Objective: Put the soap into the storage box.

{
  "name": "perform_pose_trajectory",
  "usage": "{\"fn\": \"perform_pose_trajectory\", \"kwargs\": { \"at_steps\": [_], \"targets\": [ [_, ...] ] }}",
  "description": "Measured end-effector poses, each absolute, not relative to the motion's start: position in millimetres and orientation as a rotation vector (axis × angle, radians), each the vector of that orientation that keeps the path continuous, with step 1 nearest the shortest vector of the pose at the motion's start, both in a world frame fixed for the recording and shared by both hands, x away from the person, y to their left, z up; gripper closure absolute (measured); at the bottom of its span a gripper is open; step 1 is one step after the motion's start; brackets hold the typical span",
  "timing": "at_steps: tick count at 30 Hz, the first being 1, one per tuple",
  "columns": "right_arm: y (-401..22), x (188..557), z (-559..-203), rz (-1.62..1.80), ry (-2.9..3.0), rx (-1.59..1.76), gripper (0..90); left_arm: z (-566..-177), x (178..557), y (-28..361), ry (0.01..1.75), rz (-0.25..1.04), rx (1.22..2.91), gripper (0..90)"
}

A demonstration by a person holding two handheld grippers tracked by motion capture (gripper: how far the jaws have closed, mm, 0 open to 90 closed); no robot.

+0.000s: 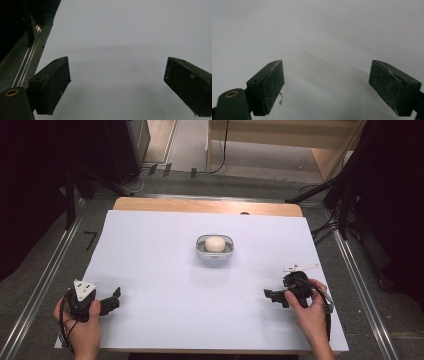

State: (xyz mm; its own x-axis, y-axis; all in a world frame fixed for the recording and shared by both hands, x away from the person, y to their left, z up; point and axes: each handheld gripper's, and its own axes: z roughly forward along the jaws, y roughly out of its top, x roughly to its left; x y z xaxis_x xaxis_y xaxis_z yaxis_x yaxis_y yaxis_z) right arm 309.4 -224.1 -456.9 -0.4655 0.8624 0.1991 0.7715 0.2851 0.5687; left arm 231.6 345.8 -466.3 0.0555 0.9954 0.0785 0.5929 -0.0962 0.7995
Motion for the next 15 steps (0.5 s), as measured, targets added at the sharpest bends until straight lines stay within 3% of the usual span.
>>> {"fn": "perform_pose_trajectory", "kwargs": {
  "at_steps": [15],
  "targets": [
    [-259, 283, -465, 0.983, 2.32, 1.529, 13.3, -466, 231, 346, 1.591, 0.888, 1.754, 7.3]
  ]
}}
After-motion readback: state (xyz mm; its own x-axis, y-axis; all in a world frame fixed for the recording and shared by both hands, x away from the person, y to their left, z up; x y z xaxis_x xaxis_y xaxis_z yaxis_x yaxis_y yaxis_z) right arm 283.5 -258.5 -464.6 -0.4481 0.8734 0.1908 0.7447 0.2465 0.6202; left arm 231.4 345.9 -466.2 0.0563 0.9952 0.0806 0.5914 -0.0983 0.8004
